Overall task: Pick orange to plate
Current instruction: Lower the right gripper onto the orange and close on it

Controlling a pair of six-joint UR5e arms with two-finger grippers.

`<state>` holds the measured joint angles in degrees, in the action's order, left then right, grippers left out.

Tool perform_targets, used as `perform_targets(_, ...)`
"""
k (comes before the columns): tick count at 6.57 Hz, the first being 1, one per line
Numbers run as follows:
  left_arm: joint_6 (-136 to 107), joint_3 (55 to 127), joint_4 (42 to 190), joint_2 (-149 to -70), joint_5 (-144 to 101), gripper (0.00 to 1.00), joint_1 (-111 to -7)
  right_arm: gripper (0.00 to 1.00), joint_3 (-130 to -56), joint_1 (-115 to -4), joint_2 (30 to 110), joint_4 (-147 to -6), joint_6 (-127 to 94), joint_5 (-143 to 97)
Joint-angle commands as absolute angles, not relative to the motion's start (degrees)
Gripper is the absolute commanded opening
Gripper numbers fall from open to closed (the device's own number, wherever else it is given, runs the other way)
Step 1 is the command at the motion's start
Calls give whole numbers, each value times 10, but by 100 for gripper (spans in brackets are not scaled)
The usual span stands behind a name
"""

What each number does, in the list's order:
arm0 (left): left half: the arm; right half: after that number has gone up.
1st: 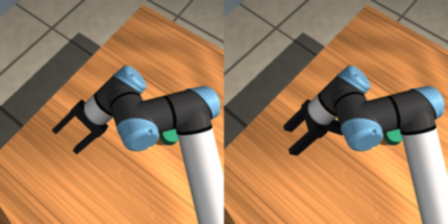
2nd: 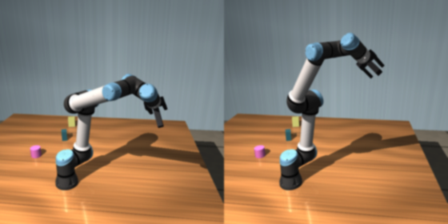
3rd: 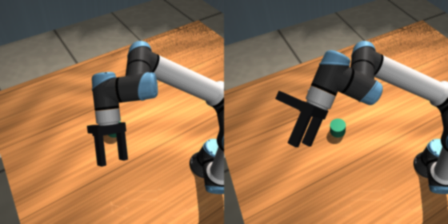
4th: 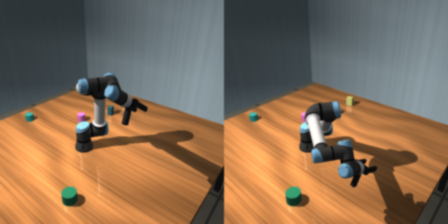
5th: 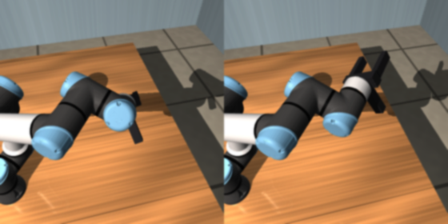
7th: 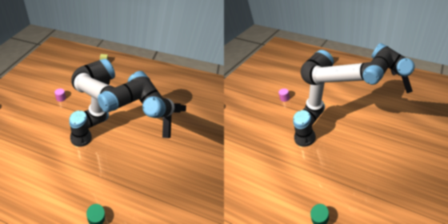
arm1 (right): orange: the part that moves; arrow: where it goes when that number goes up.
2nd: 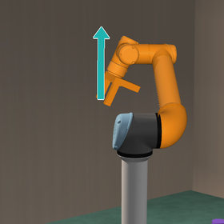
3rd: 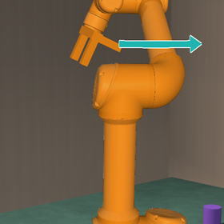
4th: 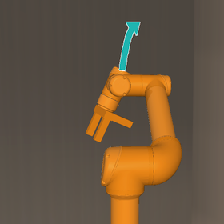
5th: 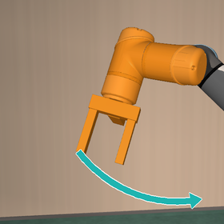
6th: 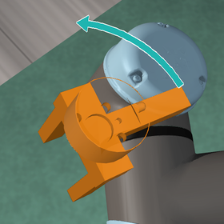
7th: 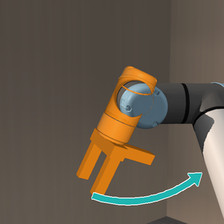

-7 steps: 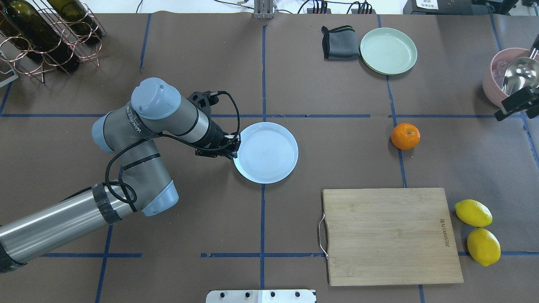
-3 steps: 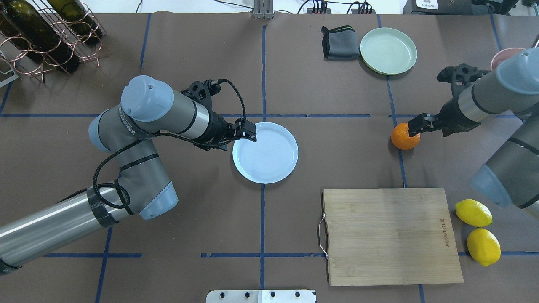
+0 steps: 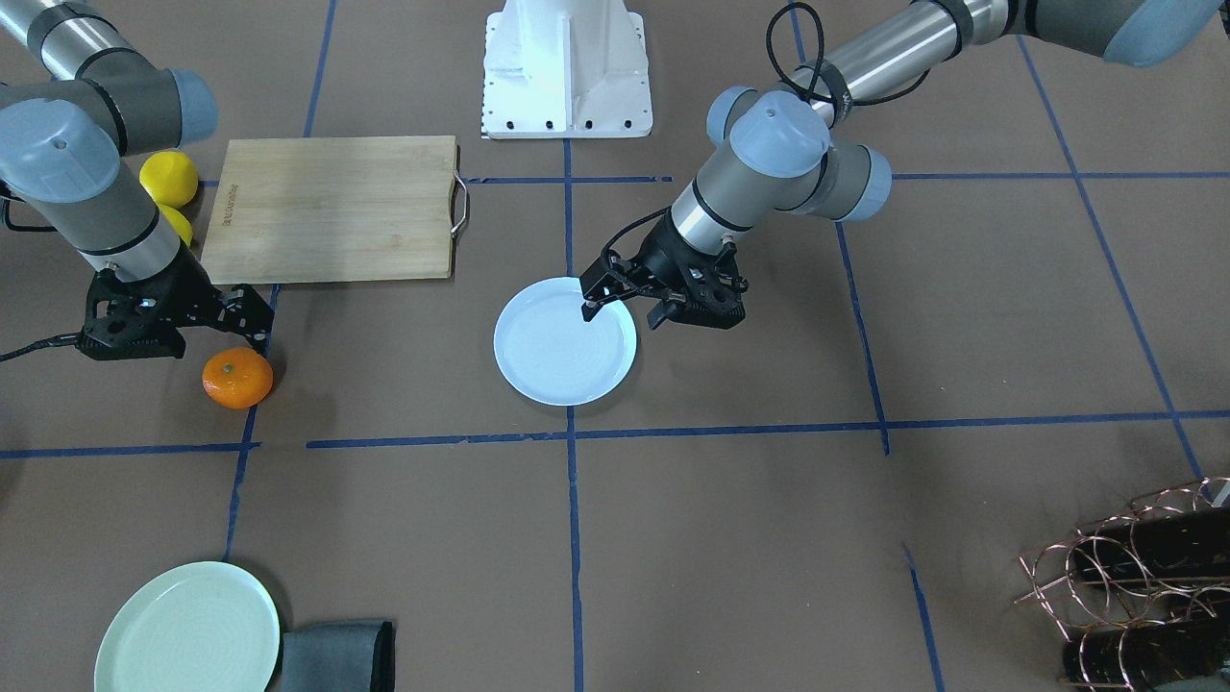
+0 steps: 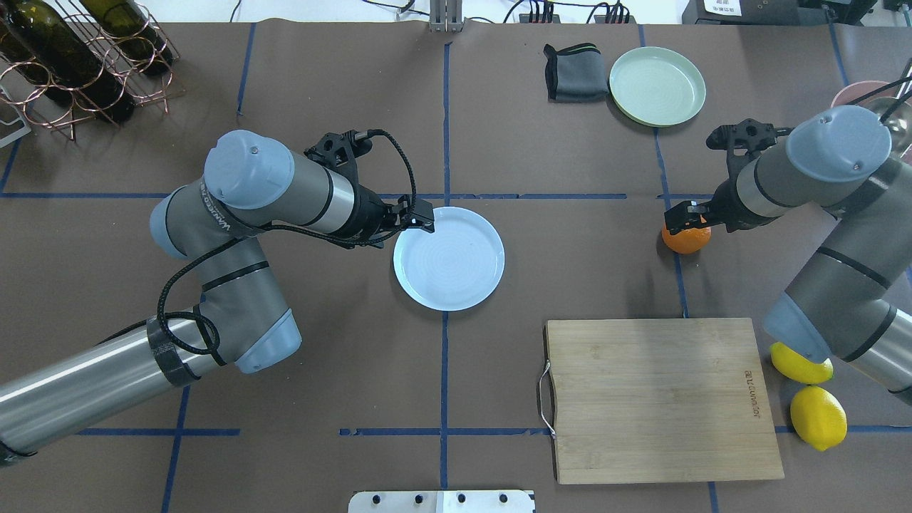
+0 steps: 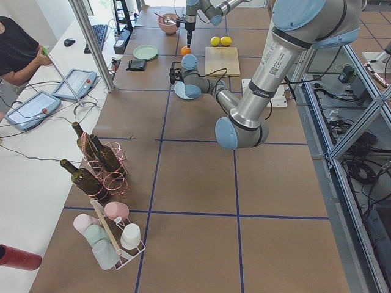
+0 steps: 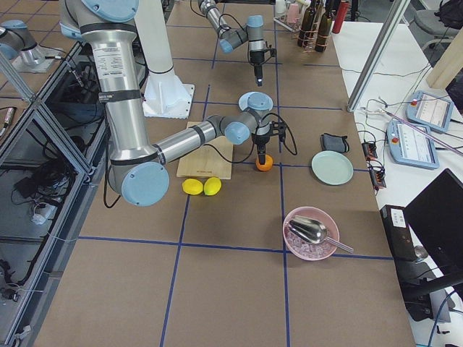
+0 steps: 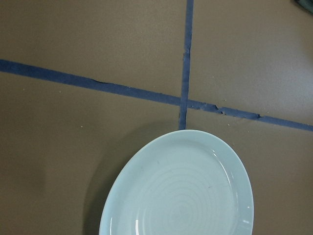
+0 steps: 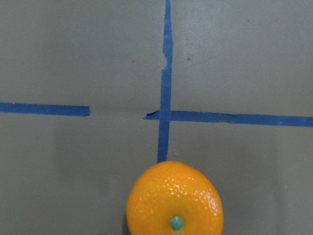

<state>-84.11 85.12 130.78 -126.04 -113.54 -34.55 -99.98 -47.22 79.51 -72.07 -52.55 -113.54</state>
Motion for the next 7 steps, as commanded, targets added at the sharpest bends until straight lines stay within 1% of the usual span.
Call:
perform_targets(1,-841,852,1308,-1259,-1133,100,-345,100,-940,-470,773,-657,-529,-1129)
perform_targets(2,-841,852,1308,-1260,-1133,100,-345,100,-921,-470,772,-645,-528,-1130)
perform_targets(4,-842,856,1307,-1260,-1133,100,-345,100,-912,-468,773,-645,-530,-1129)
perform_targets(5,-842,858,1307,-1259,-1133,100,-345,76,-914,-468,773,-645,-534,-1133)
perform_targets(6,-848,859,1308,-1255,-1134,100,-345,12,-913,-462,772,-645,-567,-1135)
perform_targets(7,-850,865,1308,-1255,-1133,100,-345,0,-920,-461,772,-645,-569,-1139)
